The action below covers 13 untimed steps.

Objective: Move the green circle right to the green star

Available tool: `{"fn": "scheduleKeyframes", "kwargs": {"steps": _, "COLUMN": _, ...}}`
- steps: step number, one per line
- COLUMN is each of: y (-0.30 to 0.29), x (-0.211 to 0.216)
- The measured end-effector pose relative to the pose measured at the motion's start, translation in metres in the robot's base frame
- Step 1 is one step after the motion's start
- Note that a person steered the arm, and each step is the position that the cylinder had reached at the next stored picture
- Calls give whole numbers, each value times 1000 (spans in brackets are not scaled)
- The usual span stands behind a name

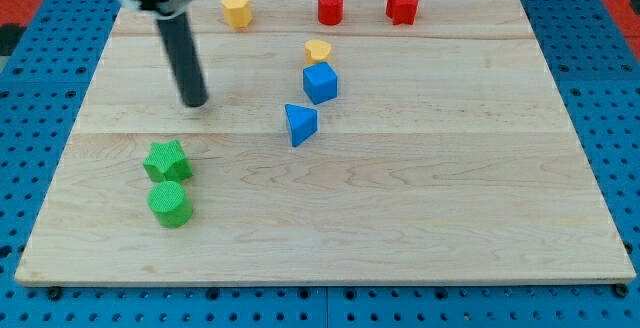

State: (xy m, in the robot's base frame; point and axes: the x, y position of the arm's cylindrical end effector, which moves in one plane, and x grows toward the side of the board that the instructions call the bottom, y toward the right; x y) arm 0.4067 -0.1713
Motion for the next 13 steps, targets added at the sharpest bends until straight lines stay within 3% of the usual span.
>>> {"fn": "scheduleKeyframes", "kwargs": {"steps": 2, "y": -73, "x": 116}}
{"fn": "scheduleKeyframes", "kwargs": {"steps": 3, "y": -38, "x": 157}}
{"fn": "scheduleKeyframes", "kwargs": {"steps": 5, "y": 63, "x": 159}}
{"fn": "scheduleKeyframes", "kwargs": {"steps": 6, "y": 76, "x": 171}}
{"fn": "scheduleKeyframes", "kwargs": {"steps": 7, "y": -23, "x": 193}}
{"fn": "scheduleKeyframes", "kwargs": {"steps": 8, "y": -63, "x": 184}}
{"fn": "scheduleKeyframes", "kwargs": {"steps": 10, "y": 5, "x": 146}}
{"fn": "scheduleKeyframes", "kwargs": {"steps": 11, "y": 64, "x": 142}}
{"fn": "scheduleKeyframes", "kwargs": {"steps": 13, "y": 118, "x": 132}}
